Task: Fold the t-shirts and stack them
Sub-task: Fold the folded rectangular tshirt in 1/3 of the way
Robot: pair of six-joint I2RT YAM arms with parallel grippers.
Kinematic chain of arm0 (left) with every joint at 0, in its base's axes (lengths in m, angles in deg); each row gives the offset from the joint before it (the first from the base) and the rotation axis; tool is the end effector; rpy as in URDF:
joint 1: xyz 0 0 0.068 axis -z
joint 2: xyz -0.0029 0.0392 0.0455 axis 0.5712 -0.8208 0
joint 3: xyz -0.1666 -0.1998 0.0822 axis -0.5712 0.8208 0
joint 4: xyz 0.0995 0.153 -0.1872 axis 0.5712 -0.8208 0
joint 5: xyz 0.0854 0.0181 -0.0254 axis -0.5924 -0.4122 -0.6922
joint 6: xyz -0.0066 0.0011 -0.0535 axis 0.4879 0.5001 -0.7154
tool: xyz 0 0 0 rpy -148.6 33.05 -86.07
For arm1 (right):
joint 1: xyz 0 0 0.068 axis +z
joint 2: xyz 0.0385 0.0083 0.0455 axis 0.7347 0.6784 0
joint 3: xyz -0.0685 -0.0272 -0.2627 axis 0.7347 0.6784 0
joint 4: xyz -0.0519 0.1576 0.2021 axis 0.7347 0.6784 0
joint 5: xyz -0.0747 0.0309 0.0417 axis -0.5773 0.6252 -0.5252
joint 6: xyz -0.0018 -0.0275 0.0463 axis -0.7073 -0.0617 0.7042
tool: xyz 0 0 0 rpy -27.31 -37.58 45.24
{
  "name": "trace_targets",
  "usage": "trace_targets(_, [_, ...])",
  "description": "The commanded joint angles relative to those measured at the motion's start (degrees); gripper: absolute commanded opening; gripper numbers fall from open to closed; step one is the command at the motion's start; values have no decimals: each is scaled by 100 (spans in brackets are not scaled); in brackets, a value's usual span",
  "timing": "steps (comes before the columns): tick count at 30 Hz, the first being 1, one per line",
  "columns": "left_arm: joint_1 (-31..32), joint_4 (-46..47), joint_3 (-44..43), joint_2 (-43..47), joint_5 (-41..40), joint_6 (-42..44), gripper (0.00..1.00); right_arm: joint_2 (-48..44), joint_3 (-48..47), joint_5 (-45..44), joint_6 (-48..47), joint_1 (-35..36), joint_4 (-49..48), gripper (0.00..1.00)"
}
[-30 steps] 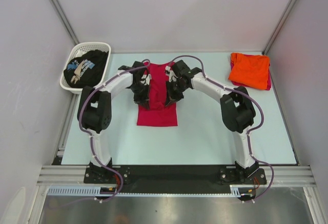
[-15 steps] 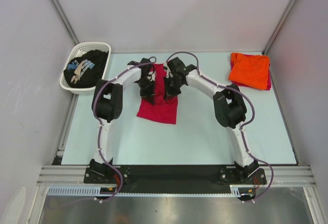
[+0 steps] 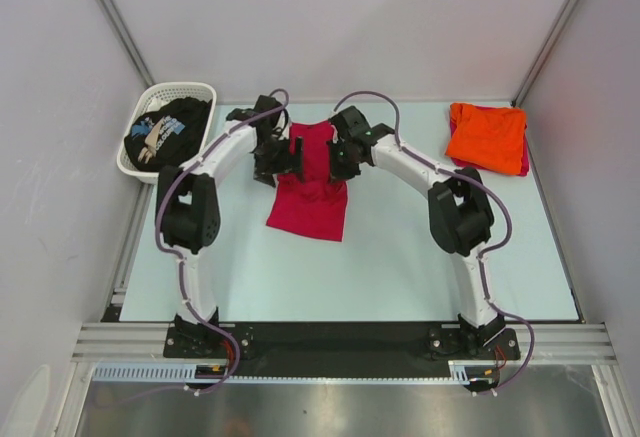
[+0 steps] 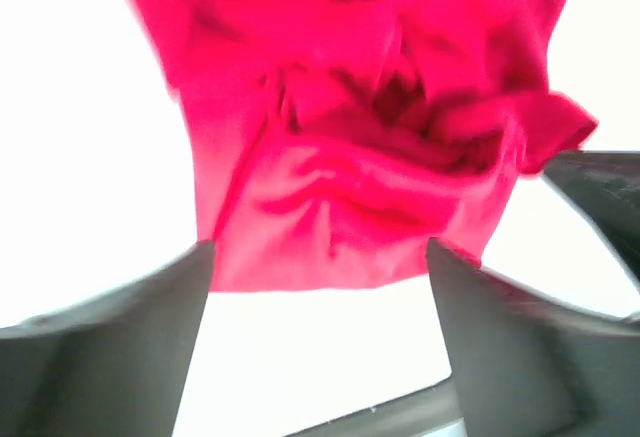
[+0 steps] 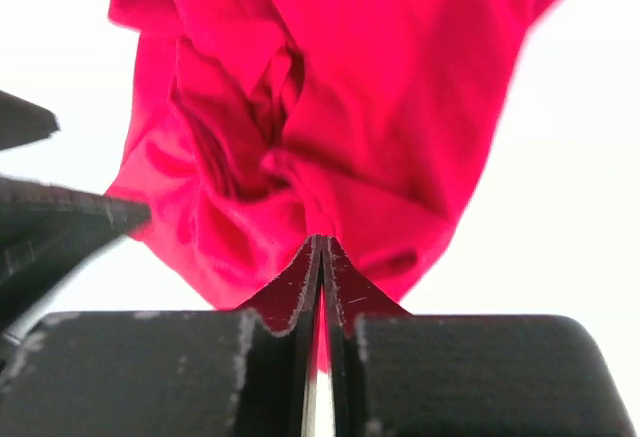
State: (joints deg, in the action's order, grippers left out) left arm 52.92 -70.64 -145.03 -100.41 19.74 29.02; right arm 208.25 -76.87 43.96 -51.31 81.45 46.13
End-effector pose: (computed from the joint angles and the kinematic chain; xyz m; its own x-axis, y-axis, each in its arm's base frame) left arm 0.4075 -0.1412 0.2273 -0.9729 0.0086 -0.2310 0.0757 0.9561 -0.2832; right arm 0.3941 0.2749 0.2219 -0.8705 -0.1487 -0.4692 -0.3332 0.8797 0.3393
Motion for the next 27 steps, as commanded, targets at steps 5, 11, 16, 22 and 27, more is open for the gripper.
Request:
trace_targets(5, [-235,-13,1787,1405,207,-113,100,-1553,1339,715,-194,-384,508,16])
trace_targets(11, [-551,531,2581,1328,638,-289,100,-2073,2939,2095,183,-912,-25,22])
trace_targets(16, [-596,664,2345,880,691,-298,98,-1890,3311,2658,544,-939,-712,22])
trace_targets(22, [-613,761,1915,239,849,-316,94,-1634,3075,2834,633,-904,-793,22])
trace_targets(27, [-613,831,1774,-61,937,-342,54,-1494,2960,2974,597,-904,-731,22])
